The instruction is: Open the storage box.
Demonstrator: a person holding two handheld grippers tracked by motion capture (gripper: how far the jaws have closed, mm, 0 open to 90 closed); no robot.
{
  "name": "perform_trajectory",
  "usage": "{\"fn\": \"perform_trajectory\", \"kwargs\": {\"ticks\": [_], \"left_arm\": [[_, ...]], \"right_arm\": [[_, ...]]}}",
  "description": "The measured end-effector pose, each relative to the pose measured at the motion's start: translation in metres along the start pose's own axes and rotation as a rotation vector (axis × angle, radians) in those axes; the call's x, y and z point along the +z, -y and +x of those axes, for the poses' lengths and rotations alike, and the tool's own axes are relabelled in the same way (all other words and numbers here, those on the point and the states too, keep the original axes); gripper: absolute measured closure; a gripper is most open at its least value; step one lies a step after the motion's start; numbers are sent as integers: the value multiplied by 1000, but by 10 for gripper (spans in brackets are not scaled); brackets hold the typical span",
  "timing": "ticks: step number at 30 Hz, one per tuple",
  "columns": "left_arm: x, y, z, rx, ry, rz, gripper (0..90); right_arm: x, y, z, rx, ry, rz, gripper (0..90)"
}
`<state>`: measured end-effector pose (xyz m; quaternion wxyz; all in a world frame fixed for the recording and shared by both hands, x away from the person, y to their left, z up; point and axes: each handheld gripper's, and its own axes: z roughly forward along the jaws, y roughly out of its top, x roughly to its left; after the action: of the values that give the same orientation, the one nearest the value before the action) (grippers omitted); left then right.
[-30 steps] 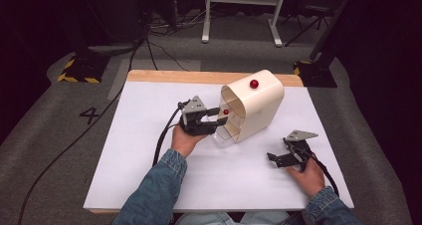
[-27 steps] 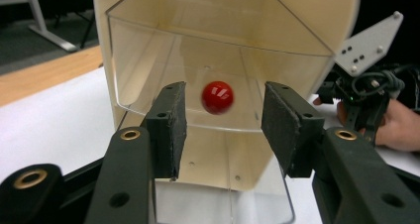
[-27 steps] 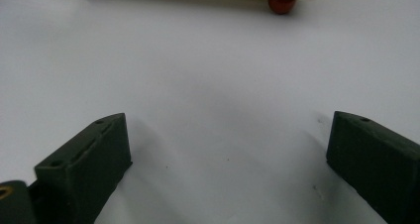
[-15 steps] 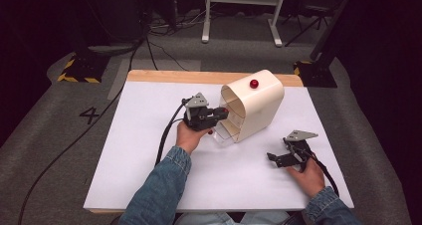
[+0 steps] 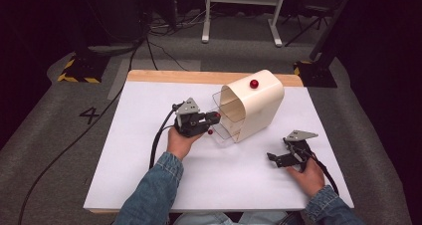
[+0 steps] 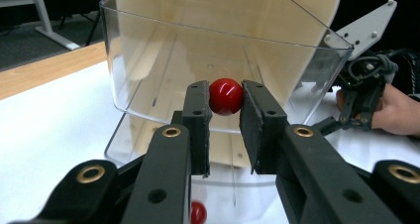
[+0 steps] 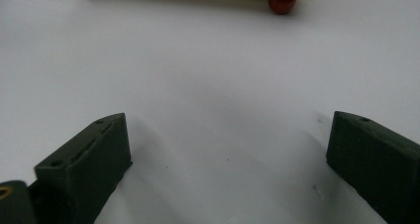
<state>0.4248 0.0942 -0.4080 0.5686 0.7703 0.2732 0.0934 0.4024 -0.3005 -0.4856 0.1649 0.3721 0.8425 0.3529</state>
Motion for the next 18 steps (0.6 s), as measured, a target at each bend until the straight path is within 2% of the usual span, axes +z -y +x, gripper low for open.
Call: {"fn": "perform_trajectory", "kwargs": {"ticks": [10,12,15,18], "left_arm": [[-13,5,-2,-5,-11,1,738],[-13,6,-2,6,-14,10,734],[-17,6,-3,-4,-11,1,599],[-23,7,-4,3,-14,16,536]], "right_arm": [[0,0,0,1,0,0,33],[0,0,0,0,-1,0,34],[0,0,0,1,-1,0,34],[0,0,0,1,0,0,34]]}}
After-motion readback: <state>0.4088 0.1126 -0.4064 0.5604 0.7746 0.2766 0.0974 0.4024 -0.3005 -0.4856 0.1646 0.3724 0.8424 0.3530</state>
